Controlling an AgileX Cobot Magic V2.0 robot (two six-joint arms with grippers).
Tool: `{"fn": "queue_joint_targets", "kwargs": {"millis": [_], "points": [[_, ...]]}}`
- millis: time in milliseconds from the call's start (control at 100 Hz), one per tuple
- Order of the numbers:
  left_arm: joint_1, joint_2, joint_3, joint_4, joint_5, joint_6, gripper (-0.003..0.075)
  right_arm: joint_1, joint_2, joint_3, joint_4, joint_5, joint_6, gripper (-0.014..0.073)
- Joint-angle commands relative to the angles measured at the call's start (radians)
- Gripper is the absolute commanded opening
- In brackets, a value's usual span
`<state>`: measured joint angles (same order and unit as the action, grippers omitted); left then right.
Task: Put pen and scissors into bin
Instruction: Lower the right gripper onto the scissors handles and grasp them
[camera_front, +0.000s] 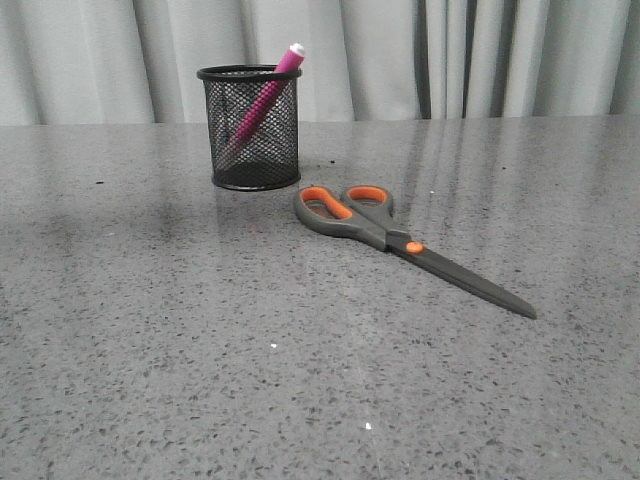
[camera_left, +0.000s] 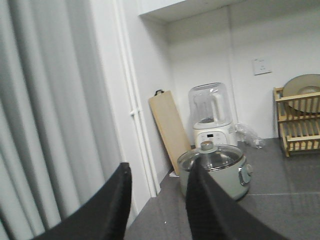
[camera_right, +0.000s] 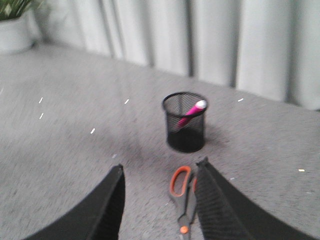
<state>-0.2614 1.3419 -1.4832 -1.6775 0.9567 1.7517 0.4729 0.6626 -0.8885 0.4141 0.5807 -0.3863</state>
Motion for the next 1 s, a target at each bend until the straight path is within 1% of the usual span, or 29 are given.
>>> {"fn": "queue_joint_targets", "kwargs": {"millis": [0, 100, 160, 270, 350, 470, 540, 630, 700, 840, 990], "points": [[-0.04, -0.127, -0.027, 0.071, -0.005, -0.061, 0.0209, 0.038, 0.135, -0.1, -0.015, 0.01, -0.038, 0.0297], [-0.082, -0.234, -0.005, 0.23, -0.061, -0.164, 0.0209, 0.063, 0.297, -0.181, -0.044, 0.029, -0.023, 0.0297], [-0.094, -0.297, 0.021, 0.315, -0.085, -0.225, 0.0209, 0.063, 0.401, -0.224, -0.072, 0.036, 0.029, 0.0297], [-0.096, -0.398, 0.104, 0.392, -0.104, -0.309, 0.0209, 0.06, 0.564, -0.325, -0.164, 0.11, 0.166, 0.03], [-0.096, -0.462, 0.181, 0.437, -0.111, -0.319, 0.0209, 0.055, 0.672, -0.397, -0.184, 0.205, 0.208, 0.0325], [-0.096, -0.556, 0.292, 0.445, -0.156, -0.319, 0.0209, 0.055, 0.792, -0.46, -0.191, 0.318, 0.217, 0.0416], [-0.096, -0.605, 0.349, 0.44, -0.215, -0.319, 0.0209, 0.055, 0.85, -0.468, -0.191, 0.333, 0.217, 0.0451], [-0.096, -0.651, 0.409, 0.44, -0.291, -0.319, 0.0209, 0.055, 0.911, -0.468, -0.193, 0.34, 0.217, 0.0455], [-0.096, -0.67, 0.441, 0.44, -0.322, -0.319, 0.0209, 0.055, 0.948, -0.468, -0.202, 0.358, 0.217, 0.0455], [-0.096, -0.672, 0.466, 0.423, -0.324, -0.319, 0.0209, 0.055, 0.983, -0.468, -0.243, 0.374, 0.243, 0.0455], [-0.096, -0.672, 0.47, 0.383, -0.319, -0.319, 0.0209, 0.057, 0.996, -0.468, -0.284, 0.339, 0.266, 0.0455]]}}
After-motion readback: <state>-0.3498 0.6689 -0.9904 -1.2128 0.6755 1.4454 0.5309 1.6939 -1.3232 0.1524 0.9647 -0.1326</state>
